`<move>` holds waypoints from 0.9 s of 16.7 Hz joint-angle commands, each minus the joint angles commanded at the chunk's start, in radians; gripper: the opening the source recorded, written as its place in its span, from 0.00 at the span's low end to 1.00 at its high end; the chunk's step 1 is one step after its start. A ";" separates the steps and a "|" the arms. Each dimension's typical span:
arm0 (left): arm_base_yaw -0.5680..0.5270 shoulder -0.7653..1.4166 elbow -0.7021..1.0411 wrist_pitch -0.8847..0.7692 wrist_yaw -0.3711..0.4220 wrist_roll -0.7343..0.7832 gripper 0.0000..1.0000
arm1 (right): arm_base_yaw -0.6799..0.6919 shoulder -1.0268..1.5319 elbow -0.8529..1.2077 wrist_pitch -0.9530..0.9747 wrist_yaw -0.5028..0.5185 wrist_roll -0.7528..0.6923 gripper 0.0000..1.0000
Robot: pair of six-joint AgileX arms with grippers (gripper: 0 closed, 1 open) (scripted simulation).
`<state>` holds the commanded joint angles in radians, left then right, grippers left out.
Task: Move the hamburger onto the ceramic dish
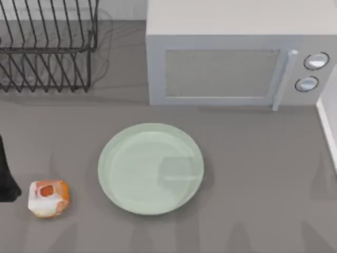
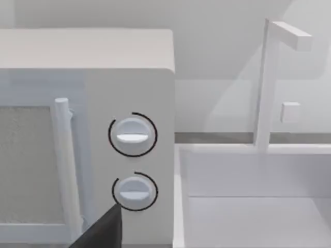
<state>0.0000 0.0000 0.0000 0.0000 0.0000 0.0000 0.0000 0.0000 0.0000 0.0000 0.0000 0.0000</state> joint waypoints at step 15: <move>-0.132 0.868 0.524 -0.517 -0.001 -0.192 1.00 | 0.000 0.000 0.000 0.000 0.000 0.000 1.00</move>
<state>-0.1321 0.8685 0.5242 -0.5173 -0.0005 -0.1918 0.0000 0.0000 0.0000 0.0000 0.0000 0.0000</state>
